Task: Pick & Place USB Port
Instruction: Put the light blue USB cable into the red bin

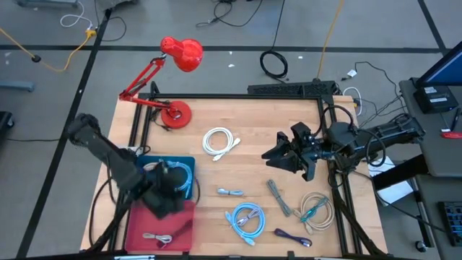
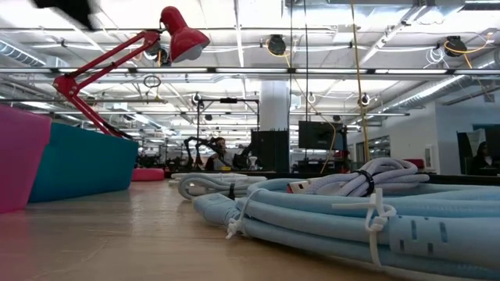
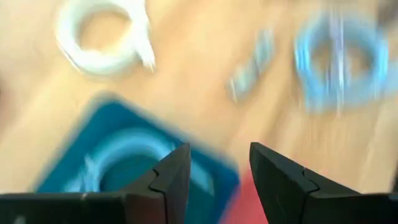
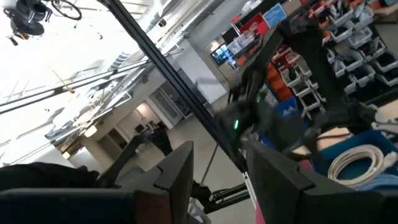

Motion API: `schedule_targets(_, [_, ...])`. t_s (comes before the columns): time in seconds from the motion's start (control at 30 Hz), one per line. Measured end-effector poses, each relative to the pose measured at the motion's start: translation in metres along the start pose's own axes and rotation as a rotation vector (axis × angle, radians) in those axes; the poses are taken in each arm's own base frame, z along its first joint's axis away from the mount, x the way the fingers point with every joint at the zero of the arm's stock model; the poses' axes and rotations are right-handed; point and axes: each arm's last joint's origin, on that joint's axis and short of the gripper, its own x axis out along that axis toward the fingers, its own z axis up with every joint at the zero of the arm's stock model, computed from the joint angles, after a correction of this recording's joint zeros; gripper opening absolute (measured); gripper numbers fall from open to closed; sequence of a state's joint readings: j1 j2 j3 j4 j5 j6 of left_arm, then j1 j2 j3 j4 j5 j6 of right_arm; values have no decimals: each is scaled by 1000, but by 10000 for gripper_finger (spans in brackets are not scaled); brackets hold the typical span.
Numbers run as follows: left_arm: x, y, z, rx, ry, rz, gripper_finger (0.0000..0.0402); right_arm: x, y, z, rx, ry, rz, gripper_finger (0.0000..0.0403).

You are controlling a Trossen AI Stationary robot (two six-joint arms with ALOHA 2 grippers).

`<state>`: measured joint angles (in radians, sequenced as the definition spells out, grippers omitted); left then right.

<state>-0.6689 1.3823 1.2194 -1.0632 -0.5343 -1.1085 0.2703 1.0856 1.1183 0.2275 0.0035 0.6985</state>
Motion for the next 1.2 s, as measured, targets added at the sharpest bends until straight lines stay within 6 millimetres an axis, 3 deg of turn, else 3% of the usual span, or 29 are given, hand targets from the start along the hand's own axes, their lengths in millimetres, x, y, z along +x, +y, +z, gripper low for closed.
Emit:
schedule_targets(0.13, [9,9,47,-114,-195,-70,170,2,-1,-1,16,-1,2,139])
schedule_targets(0.27, [22,4,92,-72,-319,-304,170,9,2,-2,20,-38,53,139])
schedule_targets(0.37, [38,-1,111,-26,-349,-432,170,12,4,-3,11,-61,82,139])
schedule_targets(0.63, [91,-6,109,59,-174,-450,170,11,11,-8,0,-35,107,139])
schedule_targets(0.83, [95,-12,115,-23,-219,-492,170,8,17,-15,-140,32,138,139])
schedule_targets(0.93, [90,-11,118,-52,-257,-481,170,7,0,-34,-192,184,-85,139])
schedule_targets(1.07, [76,-7,122,-91,-306,-482,170,17,-41,-64,-225,413,-375,139])
schedule_targets(1.2, [62,-4,119,-90,-310,-489,170,39,-73,-82,-232,514,-423,139])
